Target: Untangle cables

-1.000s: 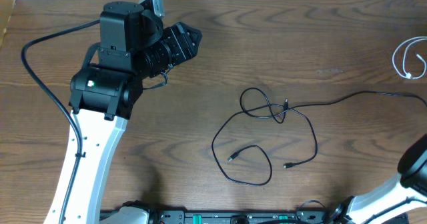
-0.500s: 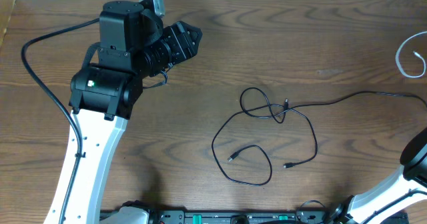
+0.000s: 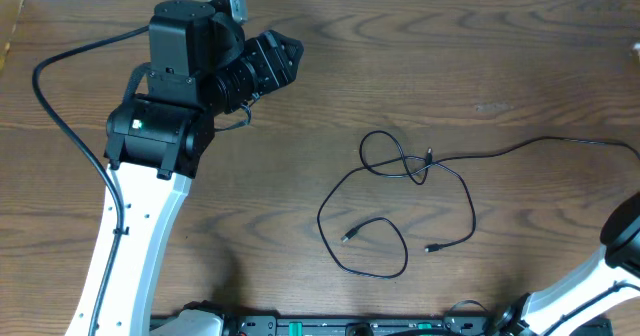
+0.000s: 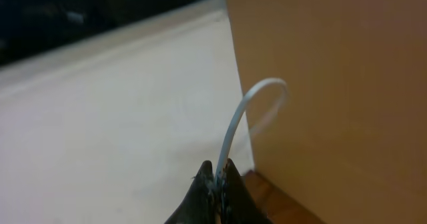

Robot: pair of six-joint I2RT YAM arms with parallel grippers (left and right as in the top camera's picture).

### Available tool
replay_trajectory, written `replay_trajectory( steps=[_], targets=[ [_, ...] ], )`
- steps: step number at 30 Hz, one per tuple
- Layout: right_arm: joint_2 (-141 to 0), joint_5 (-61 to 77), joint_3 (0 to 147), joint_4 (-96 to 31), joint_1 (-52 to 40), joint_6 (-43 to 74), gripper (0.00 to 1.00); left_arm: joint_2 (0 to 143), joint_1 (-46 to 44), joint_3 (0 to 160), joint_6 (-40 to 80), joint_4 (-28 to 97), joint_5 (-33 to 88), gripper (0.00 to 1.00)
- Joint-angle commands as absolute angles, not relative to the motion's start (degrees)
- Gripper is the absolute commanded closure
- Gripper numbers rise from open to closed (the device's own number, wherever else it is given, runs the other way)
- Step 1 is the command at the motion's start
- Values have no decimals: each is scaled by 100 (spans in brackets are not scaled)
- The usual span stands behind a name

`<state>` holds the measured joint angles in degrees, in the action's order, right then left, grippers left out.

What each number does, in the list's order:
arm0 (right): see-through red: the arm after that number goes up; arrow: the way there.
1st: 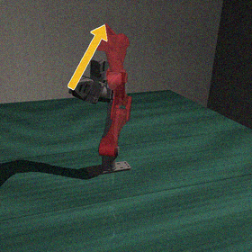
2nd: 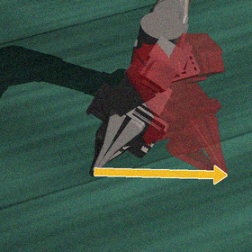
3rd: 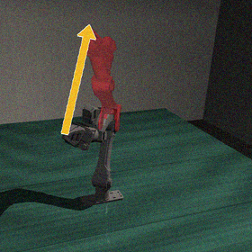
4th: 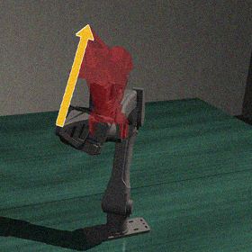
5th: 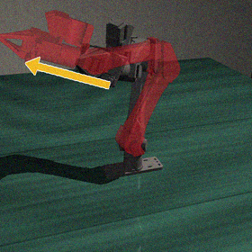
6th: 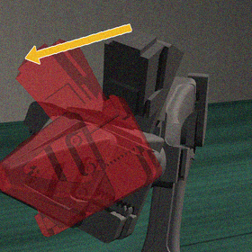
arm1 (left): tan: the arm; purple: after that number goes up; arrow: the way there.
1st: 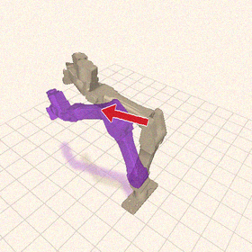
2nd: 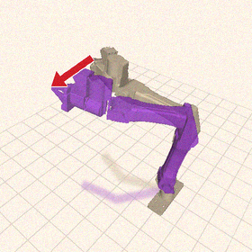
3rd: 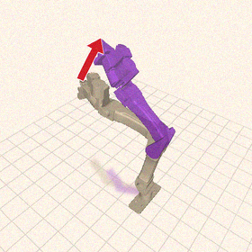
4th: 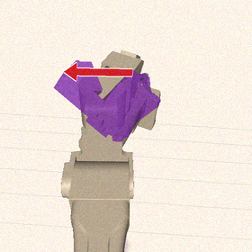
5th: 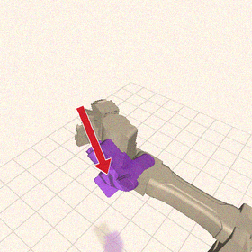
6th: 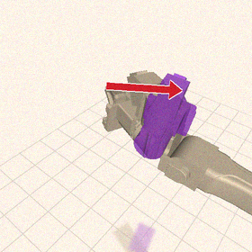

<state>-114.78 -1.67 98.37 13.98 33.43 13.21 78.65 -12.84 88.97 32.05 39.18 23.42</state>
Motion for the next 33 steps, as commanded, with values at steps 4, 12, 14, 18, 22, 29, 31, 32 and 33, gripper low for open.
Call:
replay_trajectory(
  steps=[4,12,14,18,22,29,31,32,33],
  targets=[
    [-12320,-211,9898,908,3352,1068,96,7898,-1267,8921,3109,3894,2287,42],
    [-12180,895,9900,80,3332,1068,1,7898,-1267,8917,3107,3894,2287,42],
    [-11939,1157,9900,-226,3326,1184,1,7898,-1267,8917,3107,3898,2287,42],
    [-11275,1433,9900,-1096,3247,1498,1,7900,-1269,8910,3035,3900,2290,42],
    [-10578,2106,9900,-2233,3124,1498,1,7911,-1376,8910,2532,3972,2290,42],
    [-9883,3321,9898,-3787,2902,1496,1,8283,-1876,8897,1570,4458,2290,42],
    [-9848,3347,9898,-4147,2825,1415,1,8576,-2097,8888,1219,4545,2342,42],
    [-9848,3350,9898,-4254,2790,1361,1,8733,-2198,8884,1013,4565,2408,42],
    [-9856,3356,9894,-4362,2753,1361,1,8897,-2294,8884,821,4580,2506,42]
  ],
)
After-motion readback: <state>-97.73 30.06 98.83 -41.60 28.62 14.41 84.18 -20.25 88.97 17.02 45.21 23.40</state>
